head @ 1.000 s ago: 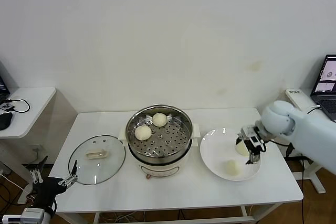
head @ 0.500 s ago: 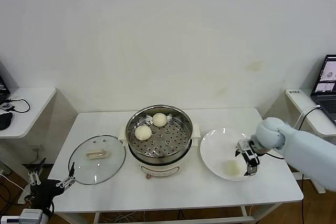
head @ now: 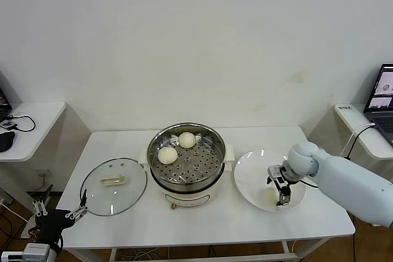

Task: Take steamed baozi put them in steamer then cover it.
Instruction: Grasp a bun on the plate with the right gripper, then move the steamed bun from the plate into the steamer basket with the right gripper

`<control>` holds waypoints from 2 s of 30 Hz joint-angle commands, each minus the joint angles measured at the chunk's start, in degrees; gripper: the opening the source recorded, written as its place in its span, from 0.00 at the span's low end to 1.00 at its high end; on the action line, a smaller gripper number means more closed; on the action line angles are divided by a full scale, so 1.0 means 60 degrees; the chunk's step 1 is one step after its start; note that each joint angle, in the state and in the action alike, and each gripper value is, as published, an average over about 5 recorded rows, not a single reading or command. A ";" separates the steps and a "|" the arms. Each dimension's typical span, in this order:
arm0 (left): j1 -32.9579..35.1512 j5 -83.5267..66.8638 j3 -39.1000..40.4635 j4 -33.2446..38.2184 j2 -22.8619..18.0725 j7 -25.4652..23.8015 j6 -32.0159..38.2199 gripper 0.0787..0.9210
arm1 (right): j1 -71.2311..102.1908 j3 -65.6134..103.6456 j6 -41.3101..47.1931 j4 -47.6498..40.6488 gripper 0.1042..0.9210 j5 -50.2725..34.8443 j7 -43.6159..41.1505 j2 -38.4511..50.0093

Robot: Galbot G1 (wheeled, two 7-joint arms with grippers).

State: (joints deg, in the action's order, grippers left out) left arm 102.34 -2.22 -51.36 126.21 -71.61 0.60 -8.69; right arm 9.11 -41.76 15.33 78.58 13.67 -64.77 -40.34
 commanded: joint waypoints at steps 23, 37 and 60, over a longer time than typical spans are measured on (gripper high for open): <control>-0.0131 -0.0067 0.0057 0.0044 0.0111 -0.0007 0.0002 0.88 | -0.3426 -0.0903 0.0234 0.0665 0.69 -0.1506 -0.0548 0.0793; -0.0176 -0.0129 0.0066 0.0168 0.0124 -0.0011 0.0001 0.88 | -0.7123 -0.2657 0.0438 0.0509 0.70 -0.2985 -0.0497 -0.1109; -0.0041 -0.0356 -0.0461 0.0190 0.0135 -0.0012 0.0011 0.88 | -0.6356 -0.4185 -0.0300 0.0094 0.70 -0.3581 0.0616 -0.5214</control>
State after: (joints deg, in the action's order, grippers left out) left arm 101.89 -4.24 -53.34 127.36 -70.86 0.55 -8.64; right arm -30.20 -64.01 15.61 79.38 -7.15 -62.84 -65.05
